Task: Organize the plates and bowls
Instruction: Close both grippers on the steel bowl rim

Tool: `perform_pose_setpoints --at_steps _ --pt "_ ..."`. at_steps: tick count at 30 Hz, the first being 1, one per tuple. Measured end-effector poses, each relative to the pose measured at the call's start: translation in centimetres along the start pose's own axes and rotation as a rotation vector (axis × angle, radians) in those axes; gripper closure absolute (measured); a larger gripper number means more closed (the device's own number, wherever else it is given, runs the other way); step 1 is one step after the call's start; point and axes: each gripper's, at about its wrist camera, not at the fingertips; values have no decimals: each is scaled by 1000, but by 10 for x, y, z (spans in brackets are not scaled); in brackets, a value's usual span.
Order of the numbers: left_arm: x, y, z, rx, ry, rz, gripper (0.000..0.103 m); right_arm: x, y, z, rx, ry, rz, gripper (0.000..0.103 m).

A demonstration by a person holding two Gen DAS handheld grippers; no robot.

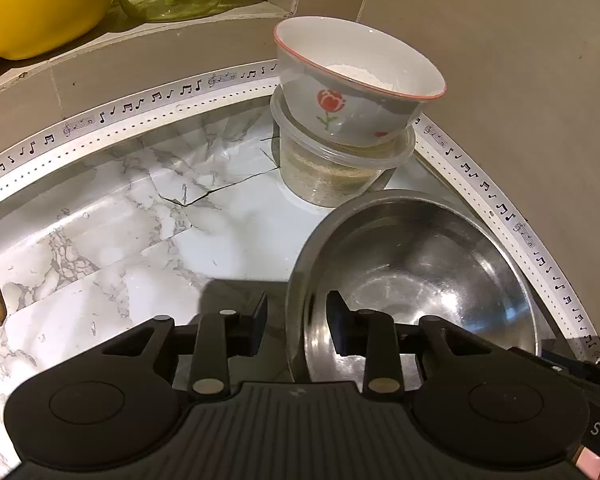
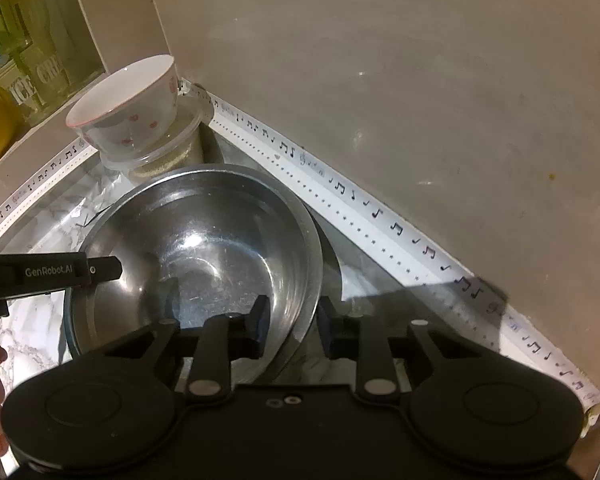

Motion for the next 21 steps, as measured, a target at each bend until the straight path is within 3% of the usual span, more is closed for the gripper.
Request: perform_pose_setpoints --at_steps 3,7,21 --pt "1 0 0 -1 -2 -5 80 -4 0 0 6 -11 18 86" --pt "-1 1 4 10 24 -7 84 -7 0 0 3 -5 19 87" --pt "-15 -2 55 64 70 0 85 -29 -4 35 68 43 86 87"
Point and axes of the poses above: each gripper's, at about its wrist camera, not at the fingertips, and z roughly against the way its jaws point, x to its right, y to its top, and after that the axes turned 6 degrees about -z, right-handed
